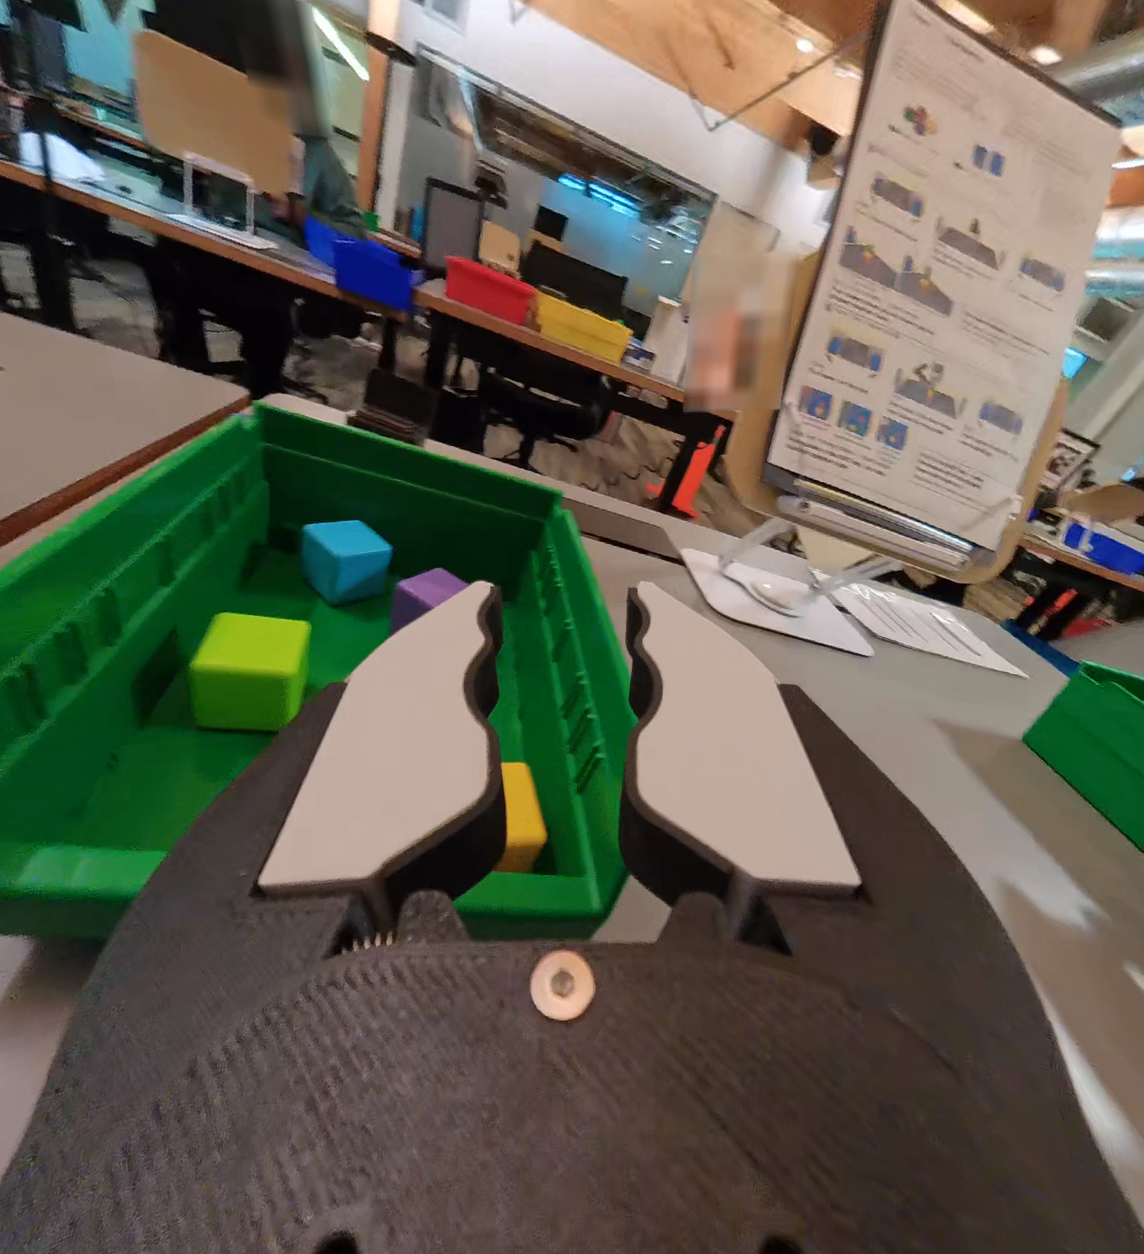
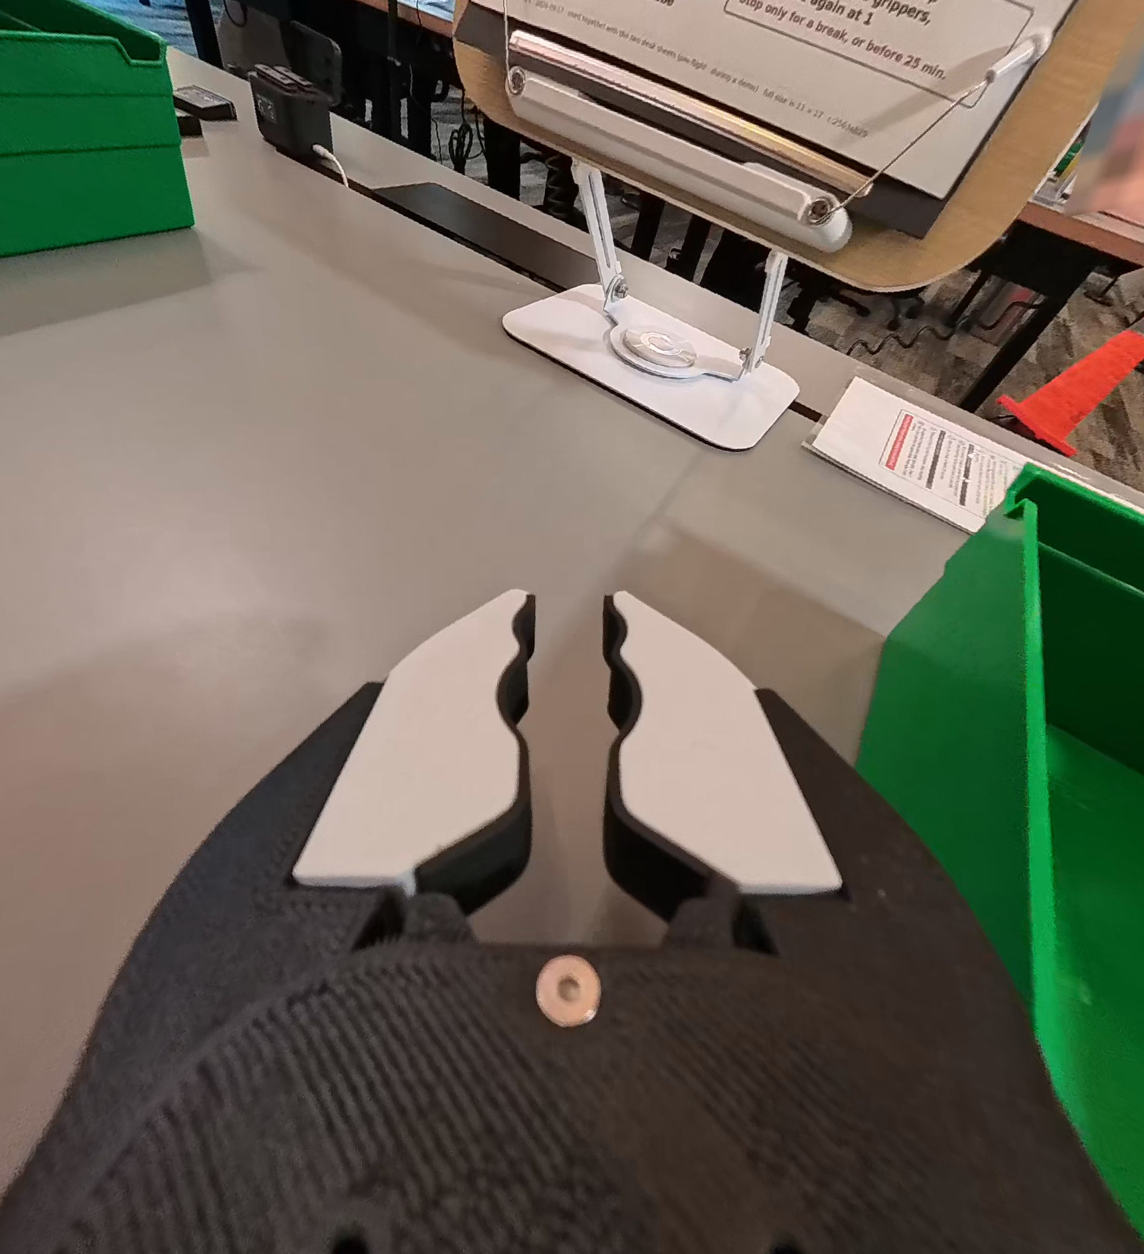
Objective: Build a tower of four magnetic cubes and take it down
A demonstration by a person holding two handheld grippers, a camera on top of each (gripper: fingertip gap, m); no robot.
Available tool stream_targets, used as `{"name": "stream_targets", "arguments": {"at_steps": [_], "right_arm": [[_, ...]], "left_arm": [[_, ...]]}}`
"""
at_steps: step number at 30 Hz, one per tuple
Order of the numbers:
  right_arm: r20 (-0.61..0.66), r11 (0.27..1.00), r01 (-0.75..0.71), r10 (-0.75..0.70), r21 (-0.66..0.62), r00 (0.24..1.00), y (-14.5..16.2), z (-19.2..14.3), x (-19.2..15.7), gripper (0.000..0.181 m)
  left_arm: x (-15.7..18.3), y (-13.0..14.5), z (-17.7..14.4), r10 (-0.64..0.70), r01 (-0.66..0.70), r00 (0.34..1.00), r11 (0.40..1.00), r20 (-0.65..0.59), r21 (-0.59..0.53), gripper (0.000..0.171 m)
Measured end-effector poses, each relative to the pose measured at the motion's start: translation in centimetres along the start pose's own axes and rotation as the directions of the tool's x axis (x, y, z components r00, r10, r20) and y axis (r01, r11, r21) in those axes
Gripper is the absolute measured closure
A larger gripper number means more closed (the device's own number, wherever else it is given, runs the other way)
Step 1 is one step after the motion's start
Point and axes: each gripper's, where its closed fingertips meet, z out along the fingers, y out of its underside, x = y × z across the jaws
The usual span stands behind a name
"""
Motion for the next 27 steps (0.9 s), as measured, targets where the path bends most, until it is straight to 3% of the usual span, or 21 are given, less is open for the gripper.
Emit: {"name": "stream_targets", "arguments": {"at_steps": [5, 8, 12, 14, 16, 18, 21, 23, 27], "right_arm": [[0.001, 0.999, 0.03, -0.03, -0.011, 1.0, 0.2, 0.1, -0.2, 0.162], [0.002, 0.999, 0.031, -0.031, -0.014, 1.0, 0.2, 0.1, -0.3, 0.162], [0.009, 1.0, 0.028, -0.028, -0.014, 1.0, 0.3, 0.0, -0.6, 0.162], [0.009, 0.999, 0.039, -0.038, -0.022, 0.999, 0.5, 0.0, -0.7, 0.162], [0.006, 0.998, 0.05, -0.05, -0.033, 0.999, 0.7, 0.0, -0.8, 0.162], [-0.003, 0.997, 0.064, -0.064, -0.045, 0.998, 0.9, -0.1, -0.7, 0.162], [-0.046, 0.994, 0.093, -0.096, -0.062, 0.994, 1.3, -0.4, -0.2, 0.163], [-0.059, 0.993, 0.099, -0.103, -0.064, 0.993, 1.4, -0.6, 0.0, 0.163], [-0.059, 0.993, 0.1, -0.103, -0.06, 0.993, 1.3, -0.7, -0.1, 0.163]], "left_arm": [[-2.3, 1.7, 0.3, -0.054, 0.059, 0.997, 0.994, 0.059, -0.088, 0.135], [-3.3, 4.0, 0.7, 0.026, 0.004, 0.993, 0.964, 0.112, -0.267, 0.122], [-4.4, 5.3, 1.5, 0.198, -0.104, 0.971, 0.857, 0.137, -0.504, 0.104], [-4.7, 6.8, 1.6, 0.259, -0.128, 0.96, 0.735, 0.102, -0.666, 0.1], [-4.9, 8.1, 2.1, 0.298, -0.149, 0.953, 0.628, 0.059, -0.764, 0.111], [-4.2, 9.0, 2.9, 0.288, -0.169, 0.958, 0.568, 0.002, -0.805, 0.142], [-3.7, 10.8, 3.0, 0.282, -0.173, 0.958, 0.468, -0.039, -0.867, 0.133], [-3.7, 11.6, 2.8, 0.294, -0.189, 0.954, 0.432, -0.061, -0.882, 0.128], [-3.5, 12.1, 3.1, 0.226, -0.158, 0.972, 0.433, -0.063, -0.888, 0.121]]}}
